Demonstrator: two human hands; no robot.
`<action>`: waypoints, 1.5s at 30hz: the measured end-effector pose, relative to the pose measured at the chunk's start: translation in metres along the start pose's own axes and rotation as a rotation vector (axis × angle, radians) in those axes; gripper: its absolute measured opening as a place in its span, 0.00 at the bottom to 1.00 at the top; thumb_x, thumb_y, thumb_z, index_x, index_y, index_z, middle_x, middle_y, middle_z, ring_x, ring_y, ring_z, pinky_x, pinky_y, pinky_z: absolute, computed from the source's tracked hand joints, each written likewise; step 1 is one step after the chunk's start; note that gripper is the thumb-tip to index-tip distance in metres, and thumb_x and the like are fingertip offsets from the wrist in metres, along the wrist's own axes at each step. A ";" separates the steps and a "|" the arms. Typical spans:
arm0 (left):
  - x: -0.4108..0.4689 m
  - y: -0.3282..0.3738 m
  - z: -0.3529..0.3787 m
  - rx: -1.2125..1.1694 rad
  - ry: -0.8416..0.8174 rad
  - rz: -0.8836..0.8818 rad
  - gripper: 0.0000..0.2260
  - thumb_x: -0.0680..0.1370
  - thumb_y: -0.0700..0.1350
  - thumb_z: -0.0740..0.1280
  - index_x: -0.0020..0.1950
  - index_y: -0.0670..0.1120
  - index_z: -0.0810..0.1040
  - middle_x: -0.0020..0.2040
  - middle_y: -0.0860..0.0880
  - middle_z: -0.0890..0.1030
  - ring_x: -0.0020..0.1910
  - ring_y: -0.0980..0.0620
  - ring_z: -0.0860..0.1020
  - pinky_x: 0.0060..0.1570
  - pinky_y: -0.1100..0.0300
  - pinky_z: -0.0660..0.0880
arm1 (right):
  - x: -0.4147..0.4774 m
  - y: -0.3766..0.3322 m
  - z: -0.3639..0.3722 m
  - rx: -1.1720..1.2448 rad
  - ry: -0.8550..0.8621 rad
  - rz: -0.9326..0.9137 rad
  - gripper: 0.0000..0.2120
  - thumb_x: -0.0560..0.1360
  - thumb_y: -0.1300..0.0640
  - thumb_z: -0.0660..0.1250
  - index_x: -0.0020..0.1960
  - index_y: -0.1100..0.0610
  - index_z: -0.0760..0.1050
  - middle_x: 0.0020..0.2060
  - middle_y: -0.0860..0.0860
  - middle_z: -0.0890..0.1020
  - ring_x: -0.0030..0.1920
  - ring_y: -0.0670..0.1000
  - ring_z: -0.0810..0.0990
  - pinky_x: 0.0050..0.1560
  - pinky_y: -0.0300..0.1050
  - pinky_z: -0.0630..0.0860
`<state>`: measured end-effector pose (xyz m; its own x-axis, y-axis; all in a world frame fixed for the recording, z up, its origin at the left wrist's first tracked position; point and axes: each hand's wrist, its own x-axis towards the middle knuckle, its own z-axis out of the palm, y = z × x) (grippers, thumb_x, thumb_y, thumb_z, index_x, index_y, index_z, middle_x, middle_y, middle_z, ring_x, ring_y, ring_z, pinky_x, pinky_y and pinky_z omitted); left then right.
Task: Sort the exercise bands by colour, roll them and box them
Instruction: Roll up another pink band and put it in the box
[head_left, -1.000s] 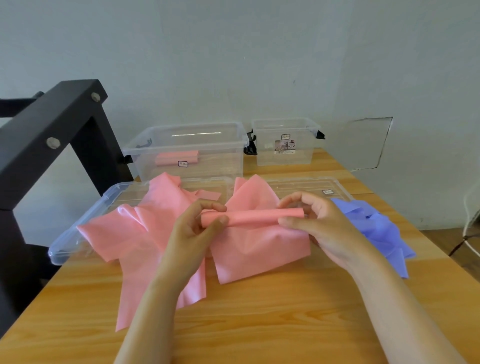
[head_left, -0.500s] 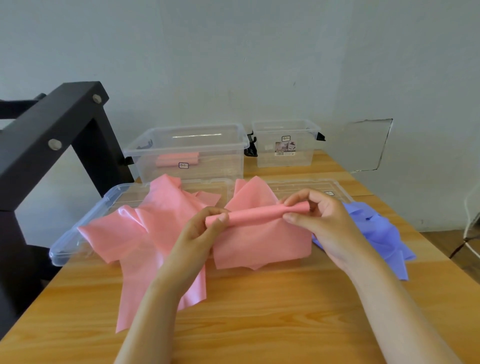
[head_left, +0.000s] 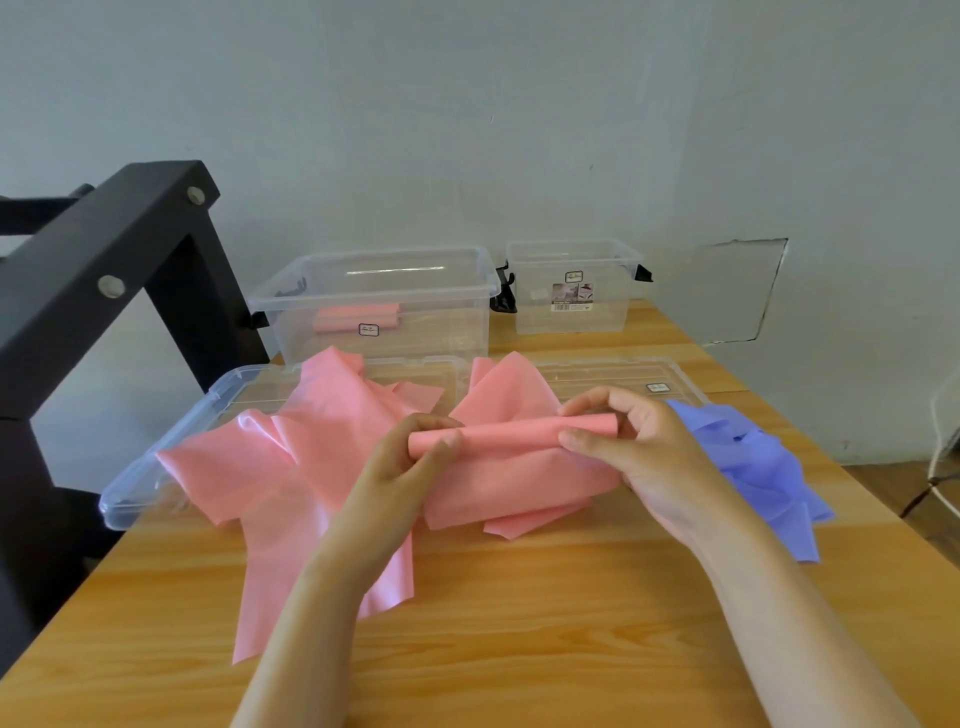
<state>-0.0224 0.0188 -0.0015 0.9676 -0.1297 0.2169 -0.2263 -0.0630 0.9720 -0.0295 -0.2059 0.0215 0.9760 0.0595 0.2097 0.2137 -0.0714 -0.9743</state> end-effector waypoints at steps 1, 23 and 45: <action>0.000 0.000 0.001 0.026 0.009 0.020 0.05 0.79 0.48 0.67 0.51 0.49 0.79 0.43 0.56 0.81 0.44 0.58 0.77 0.44 0.64 0.73 | 0.000 -0.001 0.000 0.000 -0.003 -0.007 0.11 0.71 0.63 0.73 0.41 0.46 0.81 0.42 0.42 0.84 0.43 0.43 0.80 0.38 0.34 0.69; 0.000 0.003 -0.001 -0.097 0.013 0.008 0.06 0.78 0.41 0.69 0.54 0.47 0.75 0.47 0.51 0.78 0.42 0.59 0.77 0.37 0.66 0.75 | 0.003 0.007 0.001 -0.095 -0.021 -0.005 0.08 0.70 0.58 0.76 0.43 0.47 0.81 0.41 0.44 0.84 0.46 0.46 0.81 0.53 0.46 0.76; 0.001 0.003 -0.001 -0.103 0.057 0.023 0.08 0.75 0.51 0.70 0.52 0.52 0.77 0.49 0.52 0.83 0.47 0.54 0.78 0.46 0.59 0.72 | 0.000 0.000 0.001 -0.021 -0.001 -0.018 0.11 0.71 0.62 0.74 0.39 0.46 0.80 0.40 0.43 0.83 0.45 0.46 0.79 0.44 0.40 0.71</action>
<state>-0.0220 0.0198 0.0015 0.9677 -0.0728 0.2415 -0.2390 0.0412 0.9701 -0.0295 -0.2044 0.0217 0.9719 0.0619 0.2273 0.2323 -0.0910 -0.9684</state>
